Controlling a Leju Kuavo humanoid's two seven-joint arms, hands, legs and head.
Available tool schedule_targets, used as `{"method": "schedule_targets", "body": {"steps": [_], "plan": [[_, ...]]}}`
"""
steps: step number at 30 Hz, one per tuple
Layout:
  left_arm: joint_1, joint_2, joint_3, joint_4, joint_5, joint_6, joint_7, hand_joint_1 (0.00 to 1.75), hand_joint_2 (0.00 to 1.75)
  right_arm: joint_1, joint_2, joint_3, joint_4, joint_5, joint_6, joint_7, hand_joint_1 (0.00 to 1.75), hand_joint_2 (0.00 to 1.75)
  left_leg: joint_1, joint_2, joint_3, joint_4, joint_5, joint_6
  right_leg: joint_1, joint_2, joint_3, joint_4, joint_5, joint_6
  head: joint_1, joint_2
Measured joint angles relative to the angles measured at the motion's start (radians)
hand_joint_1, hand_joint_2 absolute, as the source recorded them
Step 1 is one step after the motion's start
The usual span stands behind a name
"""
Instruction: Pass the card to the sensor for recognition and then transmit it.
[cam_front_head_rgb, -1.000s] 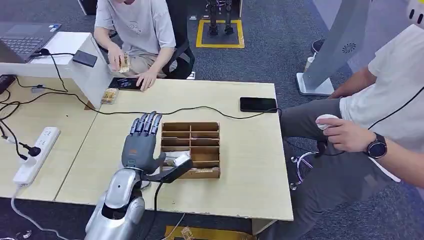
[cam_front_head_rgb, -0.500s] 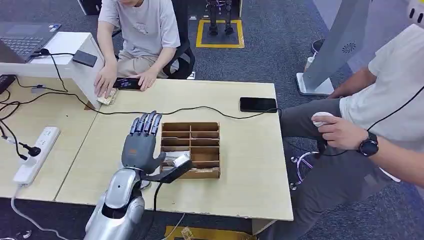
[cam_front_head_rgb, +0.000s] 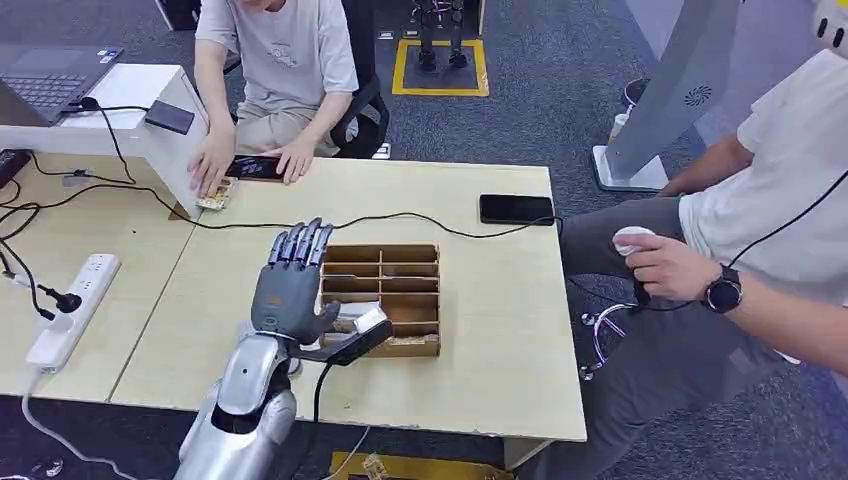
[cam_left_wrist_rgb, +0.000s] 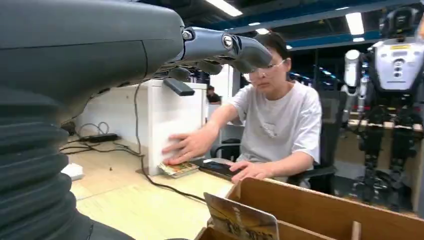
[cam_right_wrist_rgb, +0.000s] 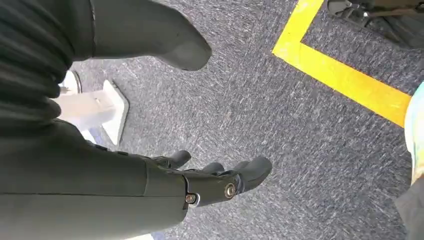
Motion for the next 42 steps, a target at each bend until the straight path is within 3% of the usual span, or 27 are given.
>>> {"method": "schedule_targets", "body": {"steps": [13,28,33,42], "plan": [[-0.03,0.03,-0.016,0.048,0.0,0.017,0.044,0.0,1.75,0.0,0.0,0.0,-0.003,0.002,0.003,0.001,0.0,1.75,0.0,0.0,0.0,0.0,0.0,0.0,0.0,0.0,0.0,0.0,0.0,0.0,0.0,0.0],[-0.031,0.028,-0.016,0.068,0.0,0.018,0.021,0.0,1.75,-0.001,0.0,0.0,-0.003,0.002,0.002,0.0,0.0,1.75,0.0,0.0,0.0,0.0,0.0,0.0,0.0,0.0,0.0,0.0,0.0,0.0,0.0,0.0],[-0.031,-0.011,-0.016,0.076,0.0,0.014,-0.06,0.0,1.75,0.0,0.0,0.0,-0.003,-0.001,0.003,0.0,0.0,1.75,0.0,0.0,0.0,0.0,0.0,0.0,0.0,0.0,0.0,0.0,0.0,0.0,0.0,0.0],[-0.046,-0.021,-0.016,0.098,0.0,0.009,-0.058,0.0,1.75,-0.002,0.0,0.0,-0.003,0.002,0.003,0.0,0.0,1.75,0.0,0.0,0.0,0.0,0.0,0.0,0.0,0.0,0.0,0.0,0.0,0.0,0.0,0.0]]}}
